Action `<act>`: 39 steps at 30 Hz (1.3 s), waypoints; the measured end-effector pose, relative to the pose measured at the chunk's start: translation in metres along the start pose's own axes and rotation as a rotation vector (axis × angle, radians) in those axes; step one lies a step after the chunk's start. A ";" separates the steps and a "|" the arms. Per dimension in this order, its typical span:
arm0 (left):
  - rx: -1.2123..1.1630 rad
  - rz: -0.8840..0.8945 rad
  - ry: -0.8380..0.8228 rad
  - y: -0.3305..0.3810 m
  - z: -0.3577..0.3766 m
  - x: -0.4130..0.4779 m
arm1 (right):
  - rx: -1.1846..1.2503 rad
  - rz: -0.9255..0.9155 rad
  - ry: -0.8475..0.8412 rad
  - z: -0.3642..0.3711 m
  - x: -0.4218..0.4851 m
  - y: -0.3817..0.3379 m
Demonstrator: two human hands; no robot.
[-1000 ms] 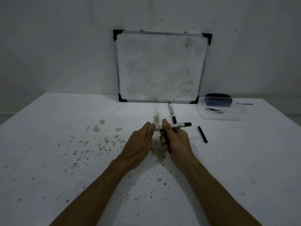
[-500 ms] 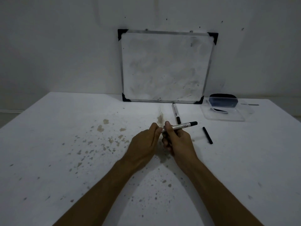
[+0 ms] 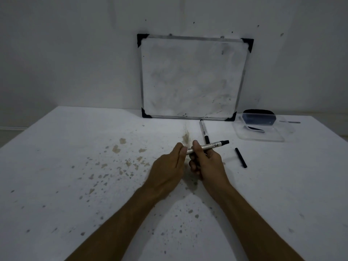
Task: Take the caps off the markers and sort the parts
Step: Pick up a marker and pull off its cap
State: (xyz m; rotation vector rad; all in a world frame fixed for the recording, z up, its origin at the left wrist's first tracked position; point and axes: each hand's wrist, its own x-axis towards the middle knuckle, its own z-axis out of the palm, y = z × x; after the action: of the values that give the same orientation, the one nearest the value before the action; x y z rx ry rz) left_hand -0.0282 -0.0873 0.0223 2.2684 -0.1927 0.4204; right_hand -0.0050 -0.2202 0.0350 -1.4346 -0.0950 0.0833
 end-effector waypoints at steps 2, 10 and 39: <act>0.012 -0.120 0.047 -0.001 -0.006 0.007 | 0.013 -0.055 -0.007 -0.001 0.003 -0.002; 0.306 -0.047 0.172 -0.049 -0.022 0.018 | 0.377 0.069 0.071 -0.019 0.017 -0.010; -1.731 -0.835 -0.178 0.005 -0.018 0.009 | -0.660 -0.500 -0.023 0.017 -0.020 -0.003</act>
State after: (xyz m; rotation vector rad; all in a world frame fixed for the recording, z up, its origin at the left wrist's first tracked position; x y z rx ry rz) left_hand -0.0257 -0.0766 0.0400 0.5191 0.2503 -0.3511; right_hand -0.0270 -0.2064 0.0396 -2.0228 -0.5359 -0.3753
